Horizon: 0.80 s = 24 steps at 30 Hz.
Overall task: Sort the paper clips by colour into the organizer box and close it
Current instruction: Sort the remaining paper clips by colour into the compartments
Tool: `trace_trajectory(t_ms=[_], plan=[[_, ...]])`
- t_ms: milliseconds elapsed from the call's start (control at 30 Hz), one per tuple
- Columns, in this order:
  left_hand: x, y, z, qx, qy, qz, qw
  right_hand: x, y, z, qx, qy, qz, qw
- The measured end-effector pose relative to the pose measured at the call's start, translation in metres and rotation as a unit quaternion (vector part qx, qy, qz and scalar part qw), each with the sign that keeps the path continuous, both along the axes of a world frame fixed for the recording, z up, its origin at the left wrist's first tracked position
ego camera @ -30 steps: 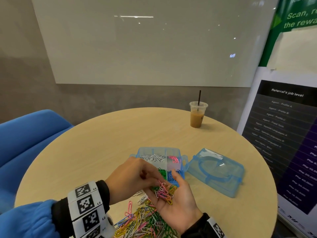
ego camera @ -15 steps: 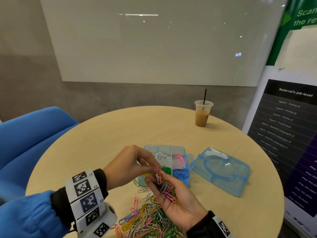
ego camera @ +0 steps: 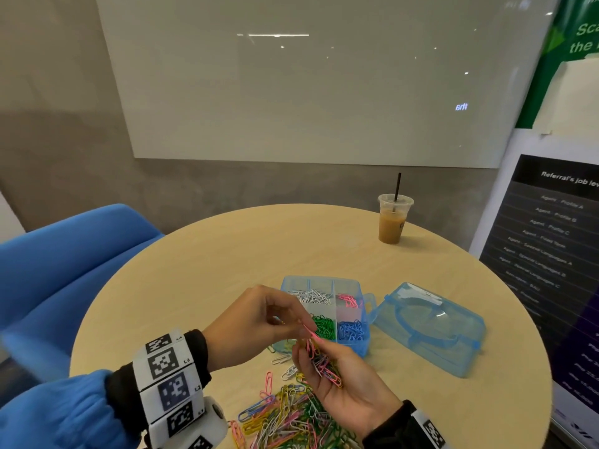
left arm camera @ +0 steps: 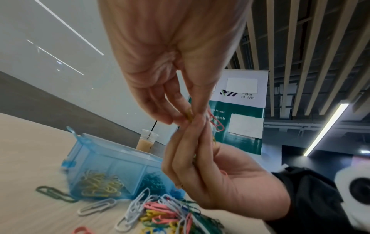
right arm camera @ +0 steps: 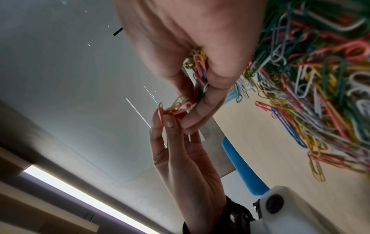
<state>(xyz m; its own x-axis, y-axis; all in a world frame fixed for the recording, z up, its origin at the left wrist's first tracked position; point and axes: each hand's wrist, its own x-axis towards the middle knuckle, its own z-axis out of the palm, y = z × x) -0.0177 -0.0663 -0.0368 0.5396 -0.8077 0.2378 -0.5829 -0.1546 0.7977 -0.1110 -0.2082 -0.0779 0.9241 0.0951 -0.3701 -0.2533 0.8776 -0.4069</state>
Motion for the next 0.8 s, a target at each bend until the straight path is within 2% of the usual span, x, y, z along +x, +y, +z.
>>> trace_trajectory(t_ms=[167, 267, 500, 633, 800], plan=[[-0.008, -0.003, -0.004, -0.001, -0.019, -0.012, 1.000, -0.001, 0.001, 0.004, 0.025, -0.006, 0.027, 0.999], [-0.009, -0.007, -0.003, -0.022, 0.001, -0.007, 1.000, 0.001, -0.001, 0.002, 0.052, -0.001, 0.029, 0.998], [0.009, -0.018, 0.005, -0.044, 0.034, 0.047, 0.997, 0.005, -0.003, -0.006, 0.092, 0.013, 0.019, 0.996], [0.027, -0.035, 0.016, -0.005, 0.053, 0.064, 0.997, 0.009, -0.002, -0.008, 0.081, 0.010, 0.023, 0.996], [0.059, -0.071, 0.025, 0.070, 0.026, 0.092, 0.993, 0.013, -0.005, -0.011, 0.073, 0.012, 0.024, 0.997]])
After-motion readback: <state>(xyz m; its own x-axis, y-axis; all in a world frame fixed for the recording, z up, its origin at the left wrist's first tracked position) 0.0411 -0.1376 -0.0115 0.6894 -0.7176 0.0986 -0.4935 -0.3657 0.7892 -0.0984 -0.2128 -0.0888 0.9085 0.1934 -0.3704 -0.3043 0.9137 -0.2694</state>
